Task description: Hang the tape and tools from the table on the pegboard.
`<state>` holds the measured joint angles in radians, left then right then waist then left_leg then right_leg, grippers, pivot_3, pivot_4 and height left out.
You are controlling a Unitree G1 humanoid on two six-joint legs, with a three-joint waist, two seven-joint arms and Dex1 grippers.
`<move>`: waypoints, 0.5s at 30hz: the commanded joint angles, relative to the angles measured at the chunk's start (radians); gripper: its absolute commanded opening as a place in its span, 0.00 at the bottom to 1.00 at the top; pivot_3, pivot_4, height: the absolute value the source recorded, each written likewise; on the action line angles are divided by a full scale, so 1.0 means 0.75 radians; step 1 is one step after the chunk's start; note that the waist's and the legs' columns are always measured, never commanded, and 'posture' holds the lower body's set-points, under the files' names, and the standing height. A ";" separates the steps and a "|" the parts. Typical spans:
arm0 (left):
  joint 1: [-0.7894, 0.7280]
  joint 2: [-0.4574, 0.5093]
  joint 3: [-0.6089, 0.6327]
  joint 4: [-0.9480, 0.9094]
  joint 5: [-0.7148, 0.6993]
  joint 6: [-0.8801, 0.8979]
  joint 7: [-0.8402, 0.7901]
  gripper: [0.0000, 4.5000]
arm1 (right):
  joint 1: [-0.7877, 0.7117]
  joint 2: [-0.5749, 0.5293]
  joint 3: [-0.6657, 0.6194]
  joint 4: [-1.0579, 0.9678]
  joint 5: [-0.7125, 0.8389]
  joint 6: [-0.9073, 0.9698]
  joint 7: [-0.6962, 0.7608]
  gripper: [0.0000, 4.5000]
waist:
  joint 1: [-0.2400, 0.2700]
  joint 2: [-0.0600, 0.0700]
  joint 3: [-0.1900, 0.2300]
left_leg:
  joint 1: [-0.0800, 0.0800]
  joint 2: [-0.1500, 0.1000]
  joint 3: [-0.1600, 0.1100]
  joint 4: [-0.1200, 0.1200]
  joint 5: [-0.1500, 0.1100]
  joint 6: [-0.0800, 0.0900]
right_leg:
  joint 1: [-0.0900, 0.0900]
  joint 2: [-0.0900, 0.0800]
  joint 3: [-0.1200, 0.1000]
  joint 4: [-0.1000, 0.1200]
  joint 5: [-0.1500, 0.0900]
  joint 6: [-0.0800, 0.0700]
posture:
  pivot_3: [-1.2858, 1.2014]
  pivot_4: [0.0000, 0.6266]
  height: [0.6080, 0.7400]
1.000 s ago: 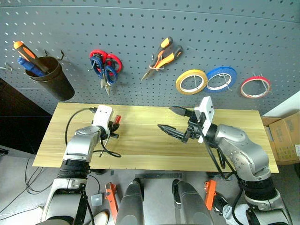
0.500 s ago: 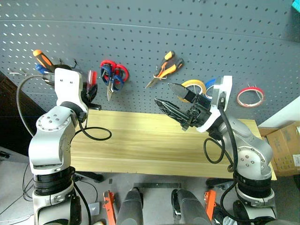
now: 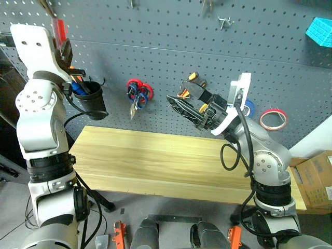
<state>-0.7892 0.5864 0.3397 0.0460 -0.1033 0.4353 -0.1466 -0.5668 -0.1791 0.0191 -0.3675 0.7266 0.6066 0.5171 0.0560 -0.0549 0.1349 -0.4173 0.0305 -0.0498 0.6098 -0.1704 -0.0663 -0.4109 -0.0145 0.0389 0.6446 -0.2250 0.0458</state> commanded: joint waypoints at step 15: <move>-0.434 0.025 -0.030 0.867 -0.011 -0.522 -0.064 0.19 | 0.027 0.022 -0.008 0.022 -0.102 -0.146 -0.012 1.00 | 0.001 -0.001 -0.007 | 0.001 0.000 0.000 0.000 0.000 0.000 | 0.001 0.001 0.001 0.002 0.001 -0.001 | 0.59 0.07 1.00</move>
<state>-1.0631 0.5997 0.3195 0.6803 -0.1071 0.0960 -0.1883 -0.5374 -0.1695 0.0235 -0.3383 0.6508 0.5284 0.5138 0.0569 -0.0557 0.1295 -0.4168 0.0307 -0.0495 0.6102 -0.1703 -0.0660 -0.4105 -0.0141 0.0395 0.6465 -0.2245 0.0452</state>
